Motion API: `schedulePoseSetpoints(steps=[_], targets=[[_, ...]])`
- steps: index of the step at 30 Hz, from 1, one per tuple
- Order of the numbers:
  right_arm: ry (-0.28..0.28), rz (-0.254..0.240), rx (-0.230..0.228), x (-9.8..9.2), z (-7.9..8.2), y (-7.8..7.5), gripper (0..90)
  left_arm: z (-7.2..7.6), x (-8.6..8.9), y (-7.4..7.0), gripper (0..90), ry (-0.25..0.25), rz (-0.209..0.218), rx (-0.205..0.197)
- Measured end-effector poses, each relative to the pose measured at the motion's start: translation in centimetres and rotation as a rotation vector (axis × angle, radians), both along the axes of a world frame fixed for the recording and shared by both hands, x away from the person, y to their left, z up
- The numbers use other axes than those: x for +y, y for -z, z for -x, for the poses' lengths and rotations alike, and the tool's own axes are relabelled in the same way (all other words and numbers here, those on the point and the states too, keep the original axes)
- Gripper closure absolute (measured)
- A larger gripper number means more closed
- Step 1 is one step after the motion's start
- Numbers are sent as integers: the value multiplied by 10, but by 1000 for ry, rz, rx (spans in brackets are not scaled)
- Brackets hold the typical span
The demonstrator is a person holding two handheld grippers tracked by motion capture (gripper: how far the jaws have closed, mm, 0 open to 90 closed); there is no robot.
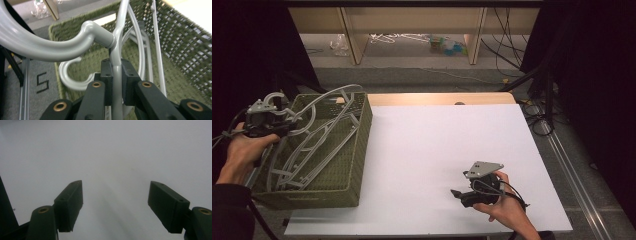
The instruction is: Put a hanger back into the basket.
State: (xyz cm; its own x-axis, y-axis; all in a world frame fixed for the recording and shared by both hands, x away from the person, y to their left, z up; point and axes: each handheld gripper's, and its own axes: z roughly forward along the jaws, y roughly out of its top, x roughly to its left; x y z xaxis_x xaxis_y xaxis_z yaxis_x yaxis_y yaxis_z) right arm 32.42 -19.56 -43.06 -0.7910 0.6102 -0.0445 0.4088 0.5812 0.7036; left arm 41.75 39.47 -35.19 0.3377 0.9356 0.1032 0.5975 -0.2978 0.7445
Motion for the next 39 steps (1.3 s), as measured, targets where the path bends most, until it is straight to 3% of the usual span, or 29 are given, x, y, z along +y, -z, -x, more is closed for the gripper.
schedulePoseSetpoints(steps=[3,14,16,22,25,28,35,39], targets=[[-3,0,6,0,0,0,290,0,4,5,818,-12,1,7],[11,-10,-4,0,0,1,290,-5,-1,18,817,22,-29,47],[0,-1,5,-1,-1,-1,290,-6,-5,20,817,40,-40,57],[5,-8,-12,-1,-1,1,290,-12,-15,30,814,28,-64,95],[0,0,5,-2,-1,-1,290,-15,-19,38,811,30,-58,100],[0,2,5,-2,-2,0,290,-17,-21,47,809,29,-57,140],[4,-4,-6,-1,-2,1,290,-18,-12,61,804,-35,-23,136],[6,0,12,-2,-2,1,290,-15,-11,61,753,-61,-4,128]])
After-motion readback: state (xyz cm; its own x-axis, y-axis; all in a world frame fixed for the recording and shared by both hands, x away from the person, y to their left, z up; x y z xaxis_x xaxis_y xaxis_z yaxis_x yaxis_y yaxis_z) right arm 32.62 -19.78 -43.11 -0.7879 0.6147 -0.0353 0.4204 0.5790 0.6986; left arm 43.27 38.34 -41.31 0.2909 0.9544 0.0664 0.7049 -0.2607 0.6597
